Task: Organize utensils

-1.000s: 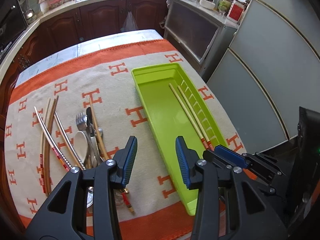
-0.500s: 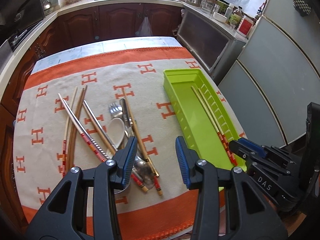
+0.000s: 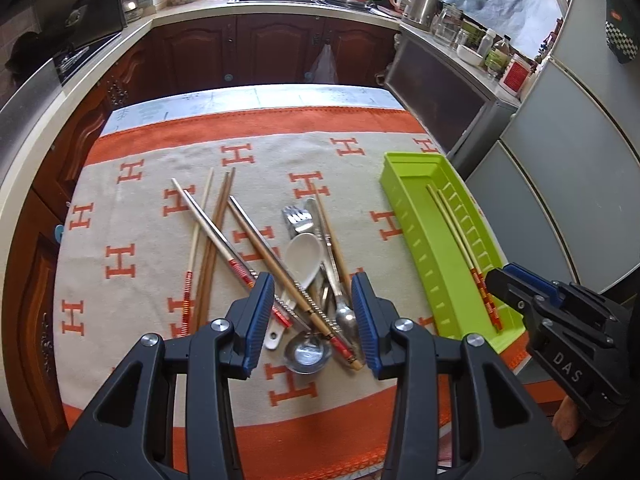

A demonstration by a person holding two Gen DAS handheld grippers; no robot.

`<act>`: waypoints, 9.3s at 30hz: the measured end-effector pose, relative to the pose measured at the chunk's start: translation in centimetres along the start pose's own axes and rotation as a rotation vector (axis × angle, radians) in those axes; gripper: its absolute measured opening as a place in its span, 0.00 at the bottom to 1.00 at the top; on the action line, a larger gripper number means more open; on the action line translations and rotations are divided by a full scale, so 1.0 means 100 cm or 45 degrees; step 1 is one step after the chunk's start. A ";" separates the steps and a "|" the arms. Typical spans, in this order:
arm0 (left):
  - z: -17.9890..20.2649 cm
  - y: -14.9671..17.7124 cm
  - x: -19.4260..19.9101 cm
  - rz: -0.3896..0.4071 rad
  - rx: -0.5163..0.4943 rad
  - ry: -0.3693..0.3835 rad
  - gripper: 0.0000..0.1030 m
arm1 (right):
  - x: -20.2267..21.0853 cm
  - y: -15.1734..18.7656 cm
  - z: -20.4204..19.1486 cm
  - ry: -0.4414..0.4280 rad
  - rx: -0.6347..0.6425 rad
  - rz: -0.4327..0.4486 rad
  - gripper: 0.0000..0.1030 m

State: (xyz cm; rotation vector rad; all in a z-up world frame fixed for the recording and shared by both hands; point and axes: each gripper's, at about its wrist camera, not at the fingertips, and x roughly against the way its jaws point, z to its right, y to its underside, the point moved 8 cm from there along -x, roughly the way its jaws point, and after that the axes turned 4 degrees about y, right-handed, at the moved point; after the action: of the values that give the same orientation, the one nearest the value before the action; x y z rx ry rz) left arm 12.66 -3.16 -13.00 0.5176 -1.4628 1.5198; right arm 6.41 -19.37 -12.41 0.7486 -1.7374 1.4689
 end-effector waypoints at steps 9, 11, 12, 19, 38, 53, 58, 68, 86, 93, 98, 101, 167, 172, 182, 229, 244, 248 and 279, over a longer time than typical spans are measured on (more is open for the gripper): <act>-0.044 0.008 0.003 0.017 0.080 -0.070 0.42 | -0.006 0.002 -0.036 -0.029 0.090 -0.018 0.30; -0.056 0.011 0.005 0.022 0.103 -0.087 0.42 | -0.010 0.004 -0.044 -0.036 0.114 -0.022 0.30; -0.062 0.013 0.006 0.027 0.112 -0.101 0.43 | -0.013 0.005 -0.049 -0.043 0.127 -0.029 0.30; -0.106 0.033 0.007 0.011 0.201 -0.184 0.48 | -0.041 0.025 -0.083 -0.129 0.218 -0.142 0.30; -0.177 0.058 -0.049 -0.137 0.359 -0.244 0.48 | -0.112 -0.002 -0.129 -0.330 0.339 -0.281 0.20; -0.139 0.037 -0.073 -0.161 0.290 -0.095 0.44 | -0.159 0.009 -0.130 -0.476 0.248 -0.523 0.07; -0.133 0.035 -0.075 -0.171 0.279 -0.077 0.44 | -0.158 0.009 -0.128 -0.500 0.204 -0.514 0.07; -0.109 0.023 -0.086 -0.186 0.226 -0.038 0.42 | -0.155 0.010 -0.121 -0.558 0.138 -0.542 0.07; -0.081 -0.005 -0.136 -0.308 0.309 0.060 0.27 | -0.130 -0.007 -0.098 -0.596 0.060 -0.396 0.06; -0.072 -0.013 -0.150 -0.365 0.338 0.040 0.23 | -0.116 -0.013 -0.075 -0.613 -0.005 -0.335 0.06; -0.075 -0.012 -0.153 -0.387 0.360 -0.004 0.20 | -0.108 -0.016 -0.061 -0.627 -0.031 -0.305 0.06; -0.074 -0.012 -0.154 -0.393 0.351 -0.033 0.20 | -0.106 -0.015 -0.055 -0.634 -0.043 -0.296 0.06; 0.016 -0.047 -0.066 -0.174 0.262 0.110 0.04 | -0.047 -0.042 0.023 -0.644 -0.270 -0.028 0.05; 0.076 -0.060 -0.075 -0.165 0.177 0.186 0.04 | -0.039 -0.046 0.065 -0.529 -0.380 0.049 0.05; 0.156 -0.028 -0.133 -0.312 0.040 0.199 0.04 | -0.063 -0.022 0.124 -0.256 -0.469 0.005 0.07; -0.105 0.039 -0.001 -0.044 0.118 -0.288 0.33 | -0.066 0.004 -0.082 -0.382 0.175 -0.161 0.11; -0.133 0.053 -0.039 -0.130 0.190 -0.192 0.33 | -0.123 0.042 -0.135 -0.345 0.424 -0.382 0.11; -0.134 0.049 -0.046 -0.139 0.205 -0.154 0.33 | -0.131 0.043 -0.134 -0.348 0.408 -0.412 0.11; -0.113 0.011 -0.128 -0.296 0.406 -0.020 0.27 | -0.107 0.012 -0.102 -0.554 0.175 -0.306 0.06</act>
State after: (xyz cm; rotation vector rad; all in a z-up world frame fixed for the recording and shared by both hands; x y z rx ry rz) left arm 21.18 3.42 -26.36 0.8599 -1.1306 1.5687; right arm 13.08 -9.39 -21.11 1.3831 -1.7871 1.3357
